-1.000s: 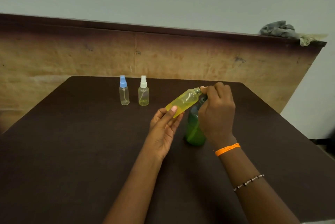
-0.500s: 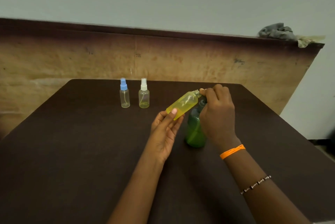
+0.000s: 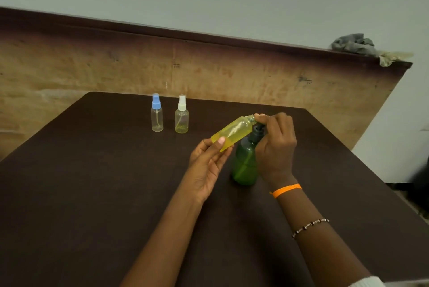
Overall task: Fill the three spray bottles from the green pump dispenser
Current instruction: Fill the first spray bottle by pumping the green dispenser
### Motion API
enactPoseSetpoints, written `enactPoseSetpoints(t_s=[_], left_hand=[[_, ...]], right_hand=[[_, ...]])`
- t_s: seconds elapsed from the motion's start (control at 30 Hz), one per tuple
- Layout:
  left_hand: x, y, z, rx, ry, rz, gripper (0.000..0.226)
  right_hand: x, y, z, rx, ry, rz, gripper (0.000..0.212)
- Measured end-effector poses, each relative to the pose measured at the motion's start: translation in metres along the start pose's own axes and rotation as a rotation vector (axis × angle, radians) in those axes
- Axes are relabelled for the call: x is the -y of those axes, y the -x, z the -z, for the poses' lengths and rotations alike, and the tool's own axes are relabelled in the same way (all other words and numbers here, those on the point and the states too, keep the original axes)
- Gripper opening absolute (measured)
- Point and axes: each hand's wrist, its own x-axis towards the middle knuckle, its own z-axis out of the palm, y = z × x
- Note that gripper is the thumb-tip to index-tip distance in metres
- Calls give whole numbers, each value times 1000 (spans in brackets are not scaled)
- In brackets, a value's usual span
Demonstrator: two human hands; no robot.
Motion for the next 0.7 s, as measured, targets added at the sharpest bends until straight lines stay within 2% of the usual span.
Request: enactPoseSetpoints(t_s=[0.13, 0.3, 0.5, 0.57, 0.7], left_hand=[[0, 1, 1, 6, 16, 9, 27], [-1, 1, -1, 20, 18, 2, 27], [-1, -1, 1, 10, 25, 8, 19], [-1, 0, 1, 3, 33, 14, 16], [0, 0, 0, 16, 26, 9, 25]], right_hand=[[4, -2, 0, 27, 47, 11, 29], [10, -21, 11, 162, 203, 84, 28], [6, 1, 2, 44, 105, 4, 24], [7, -1, 4, 83, 101, -1, 25], [12, -18, 17, 211, 95, 0, 34]])
